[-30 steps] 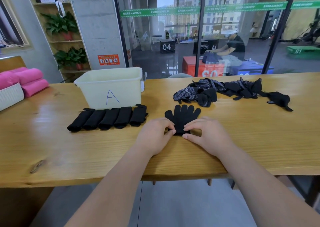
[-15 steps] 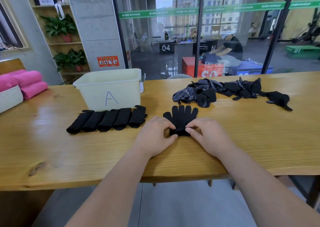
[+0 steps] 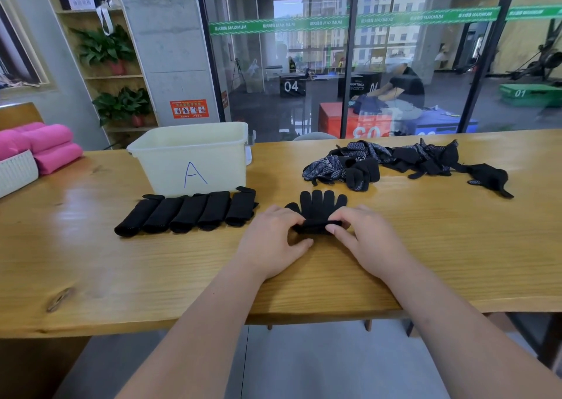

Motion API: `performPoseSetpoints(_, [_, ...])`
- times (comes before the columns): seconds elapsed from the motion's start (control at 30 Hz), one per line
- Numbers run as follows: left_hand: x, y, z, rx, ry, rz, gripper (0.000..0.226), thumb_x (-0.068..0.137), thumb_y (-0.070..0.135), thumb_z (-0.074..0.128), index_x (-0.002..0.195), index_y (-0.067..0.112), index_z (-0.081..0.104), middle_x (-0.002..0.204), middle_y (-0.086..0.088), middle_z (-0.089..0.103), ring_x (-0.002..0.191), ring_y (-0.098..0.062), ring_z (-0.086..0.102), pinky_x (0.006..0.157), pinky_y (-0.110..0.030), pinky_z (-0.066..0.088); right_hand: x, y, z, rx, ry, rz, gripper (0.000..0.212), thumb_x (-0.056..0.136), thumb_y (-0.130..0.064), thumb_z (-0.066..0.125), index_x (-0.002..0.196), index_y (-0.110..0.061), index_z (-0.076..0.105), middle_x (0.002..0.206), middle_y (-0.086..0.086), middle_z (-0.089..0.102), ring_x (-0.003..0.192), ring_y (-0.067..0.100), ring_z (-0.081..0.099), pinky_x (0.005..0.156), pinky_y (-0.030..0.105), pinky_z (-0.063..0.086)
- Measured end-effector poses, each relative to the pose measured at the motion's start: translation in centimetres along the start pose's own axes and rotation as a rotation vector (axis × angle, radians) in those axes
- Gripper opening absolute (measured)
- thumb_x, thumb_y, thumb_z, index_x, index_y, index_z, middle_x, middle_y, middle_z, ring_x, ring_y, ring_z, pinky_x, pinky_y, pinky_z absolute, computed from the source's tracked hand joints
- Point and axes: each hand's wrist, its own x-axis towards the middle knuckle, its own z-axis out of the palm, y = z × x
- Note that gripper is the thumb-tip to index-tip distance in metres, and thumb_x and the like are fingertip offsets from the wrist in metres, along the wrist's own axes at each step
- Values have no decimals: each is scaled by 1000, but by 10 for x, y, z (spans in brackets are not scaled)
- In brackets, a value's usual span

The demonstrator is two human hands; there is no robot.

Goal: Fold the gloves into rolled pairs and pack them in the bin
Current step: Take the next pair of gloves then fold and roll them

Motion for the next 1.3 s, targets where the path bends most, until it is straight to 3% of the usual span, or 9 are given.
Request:
performPoseSetpoints(0.13, [0,-2,0,-35,16,-80,17,94,45,73,108,35,75,102,12,61,94,-9,59,92,-37,52,-2,-2,-3,56,-36,-9,33,87,-59,74,117,-49,64,101,-21,55,94,-4,57,82,26,49])
performPoseSetpoints(0.3, [-1,-1,1,-92,29,-107,16,95,51,70,103,38,76,98,12,62,91,-8,58,89,-35,53,1,3,-3,124,-18,64,20,94,-43,75,112,-48,69,92,-17,64,86,2,60,75,24,49])
performPoseSetpoints(0.47, [0,-1,-2,-219,9,-168,13,91,46,79,99,39,70,88,21,70,92,1,64,89,-33,55,2,6,-3,310,-18,120,30,93,-41,78,120,-44,67,86,-17,74,77,3,63,74,25,51])
performPoseSetpoints(0.63, [0,0,-3,-263,-17,-190,29,90,42,81,98,40,53,87,23,71,89,0,62,84,-34,54,3,5,1,192,14,98,37,90,-44,80,119,-45,57,82,-16,67,69,6,61,65,26,49])
performPoseSetpoints(0.83, [2,-4,2,-104,-37,-59,14,98,41,71,112,43,74,86,20,64,100,-2,53,89,-36,52,-1,1,3,-140,87,-7,13,95,-49,71,104,-40,76,96,-18,49,75,4,53,62,28,49])
performPoseSetpoints(0.93, [4,-4,6,-4,-15,-25,19,99,46,67,111,39,79,99,20,59,104,-4,49,90,-35,51,0,1,7,-251,102,-21,20,99,-47,65,106,-35,79,106,-19,52,94,5,51,64,25,43])
performPoseSetpoints(1.03, [4,-5,8,54,6,20,31,94,56,68,114,35,79,119,22,58,115,-7,48,102,-37,48,2,1,9,-324,115,-87,26,100,-49,61,106,-33,81,116,-23,63,111,8,50,77,29,49])
performPoseSetpoints(1.13, [5,-3,6,72,-30,25,39,92,59,68,121,34,76,125,24,64,120,-6,49,106,-38,46,2,-1,7,-318,66,-84,35,98,-59,57,115,-36,77,120,-26,68,113,8,49,90,36,51])
performPoseSetpoints(1.3, [4,-3,4,14,-27,-23,27,101,42,66,124,31,75,124,18,70,119,-7,56,106,-38,47,3,-1,4,-234,31,-65,38,93,-62,64,121,-38,71,120,-25,68,114,6,49,95,33,49])
